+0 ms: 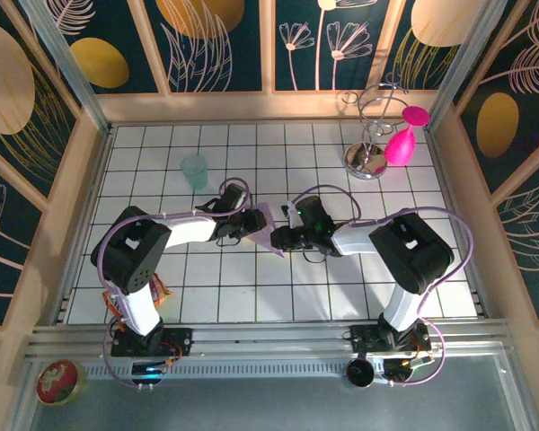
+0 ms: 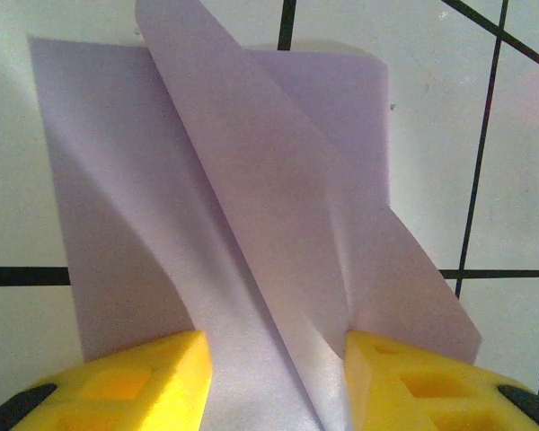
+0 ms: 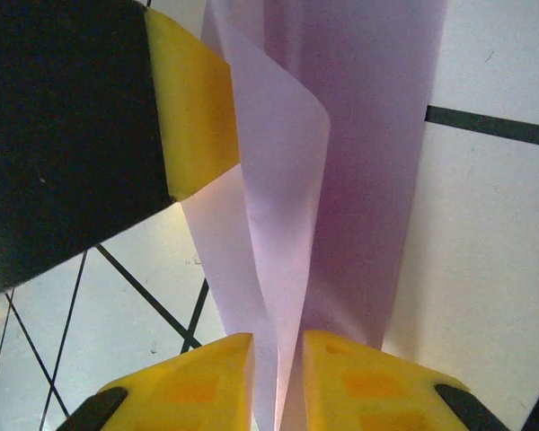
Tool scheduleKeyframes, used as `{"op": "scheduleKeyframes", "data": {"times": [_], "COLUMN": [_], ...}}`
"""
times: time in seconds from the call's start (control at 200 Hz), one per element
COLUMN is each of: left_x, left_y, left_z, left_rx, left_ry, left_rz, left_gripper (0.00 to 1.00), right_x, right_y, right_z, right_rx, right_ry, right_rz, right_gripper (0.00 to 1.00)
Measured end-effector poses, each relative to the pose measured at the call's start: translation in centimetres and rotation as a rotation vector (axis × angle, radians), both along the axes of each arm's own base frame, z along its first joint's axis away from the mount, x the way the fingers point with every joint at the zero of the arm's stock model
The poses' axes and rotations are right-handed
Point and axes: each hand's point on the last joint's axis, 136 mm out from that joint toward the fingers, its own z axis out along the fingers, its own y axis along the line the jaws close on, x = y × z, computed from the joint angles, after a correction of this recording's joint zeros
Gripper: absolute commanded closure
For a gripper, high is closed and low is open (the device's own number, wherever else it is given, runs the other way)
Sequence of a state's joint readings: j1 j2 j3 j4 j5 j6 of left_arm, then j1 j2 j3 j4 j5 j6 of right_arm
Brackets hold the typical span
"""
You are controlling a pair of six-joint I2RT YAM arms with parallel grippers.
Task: Fold a paper plane with a square sheet of paper (pick it up from the middle)
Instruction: Fourth fold the wing at the center of the table.
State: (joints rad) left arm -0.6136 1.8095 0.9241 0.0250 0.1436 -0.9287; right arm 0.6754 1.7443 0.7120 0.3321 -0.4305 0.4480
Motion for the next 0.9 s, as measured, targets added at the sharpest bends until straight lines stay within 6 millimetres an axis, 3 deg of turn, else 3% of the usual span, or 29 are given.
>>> {"op": "scheduleKeyframes", "data": {"times": [0.521,0.676,0.771,0.901], "left_x": [0.0,-0.1,0.3,1.0], "left_y": [0.0,0.5,0.9,0.6], "left_z": [0.1,0.7,2.7,7.1], "left_rx": [-0.001,0.016,0.010,-0.057], "left_ry": [-0.002,-0.008,-0.054,-0.165], "left_rz": [0.000,0.013,0.030,0.041], "left_gripper": [0.55,0.51,0.48,0.51], "right_x": [0.0,-0.1,-0.3,-0.5], "right_y": [-0.3,-0.5,-0.6,-0.5], "right_z": [-0.3,-0.1,-0.1,0.1], "right_rx": [0.015,0.050,0.065,0.083], "right_ry": [0.005,0.025,0.045,0.067], "right_rz": [0.003,0.007,0.009,0.015], "right_gripper": [0.93,0.94,0.94,0.94]}}
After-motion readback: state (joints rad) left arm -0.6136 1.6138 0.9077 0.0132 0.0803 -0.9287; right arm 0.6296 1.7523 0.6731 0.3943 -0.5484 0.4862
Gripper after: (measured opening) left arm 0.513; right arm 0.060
